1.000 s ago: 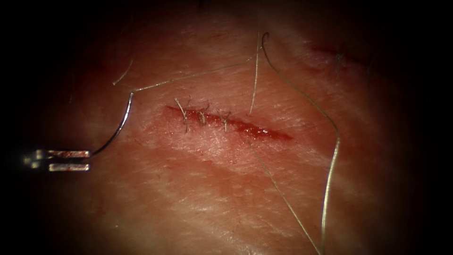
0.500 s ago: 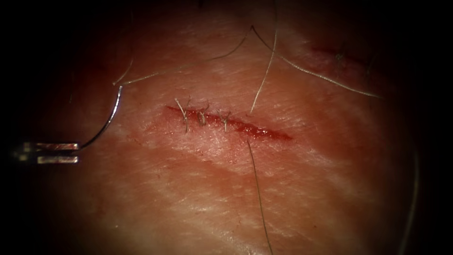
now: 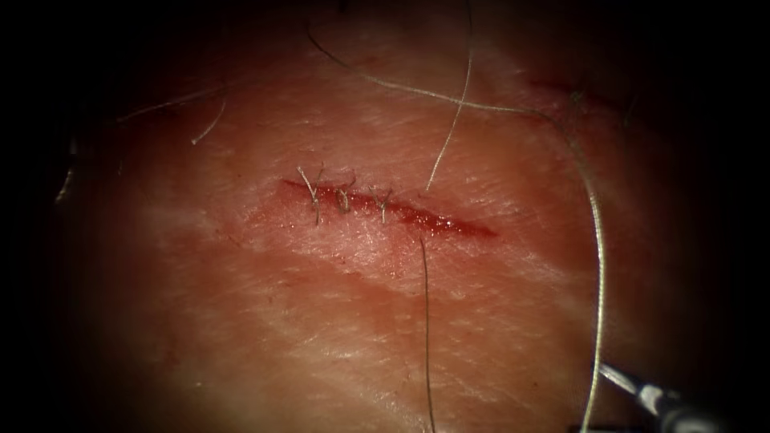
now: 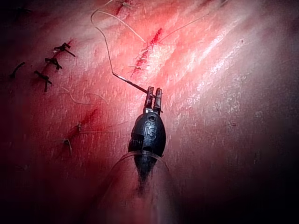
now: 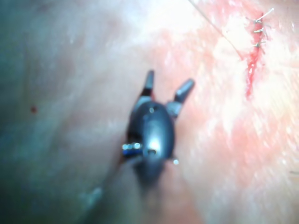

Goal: Wound Closure

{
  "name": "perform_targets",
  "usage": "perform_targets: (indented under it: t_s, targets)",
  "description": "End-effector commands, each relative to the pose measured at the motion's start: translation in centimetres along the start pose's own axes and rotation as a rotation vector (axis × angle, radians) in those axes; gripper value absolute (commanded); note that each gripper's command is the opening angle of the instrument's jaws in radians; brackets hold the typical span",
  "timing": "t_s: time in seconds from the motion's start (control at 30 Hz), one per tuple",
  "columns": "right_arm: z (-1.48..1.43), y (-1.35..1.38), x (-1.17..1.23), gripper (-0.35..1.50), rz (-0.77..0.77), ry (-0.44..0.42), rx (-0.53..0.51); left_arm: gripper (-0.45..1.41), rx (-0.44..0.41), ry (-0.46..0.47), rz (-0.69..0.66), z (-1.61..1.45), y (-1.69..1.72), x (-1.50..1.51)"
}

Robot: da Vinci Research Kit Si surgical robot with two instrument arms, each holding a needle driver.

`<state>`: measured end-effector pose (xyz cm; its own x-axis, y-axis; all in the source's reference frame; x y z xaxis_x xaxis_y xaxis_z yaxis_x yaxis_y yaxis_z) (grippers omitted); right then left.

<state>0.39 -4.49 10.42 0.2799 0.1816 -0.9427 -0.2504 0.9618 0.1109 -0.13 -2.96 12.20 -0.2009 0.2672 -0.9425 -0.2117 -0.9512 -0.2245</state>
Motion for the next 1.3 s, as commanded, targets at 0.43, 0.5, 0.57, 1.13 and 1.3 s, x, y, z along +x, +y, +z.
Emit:
perform_targets:
  t_s: [0.43,0.5,0.57,1.13,1.3]
  targets:
    - [1.77,0.5,-0.63,1.23,-0.14,0.006,-0.033,-0.45,-0.038,0.03,-0.002,0.33,0.16,-0.04]
    - [1.91,0.51,-0.69,1.23,-0.144,0.004,-0.04,-0.45,-0.044,0.034,-0.001,0.35,0.17,-0.04]
    - [2.09,0.54,-0.73,1.23,-0.152,0.007,-0.041,-0.45,-0.053,0.042,0.001,0.42,0.22,-0.05]
    - [1.83,0.4,-0.72,-0.35,-0.168,0.019,0.029,-0.45,-0.162,0.005,0.035,0.77,0.5,-0.17]
    - [1.5,0.17,-0.54,-0.35,-0.168,0.017,0.037,-0.45,-0.285,-0.037,0.075,1.04,0.78,-0.29]
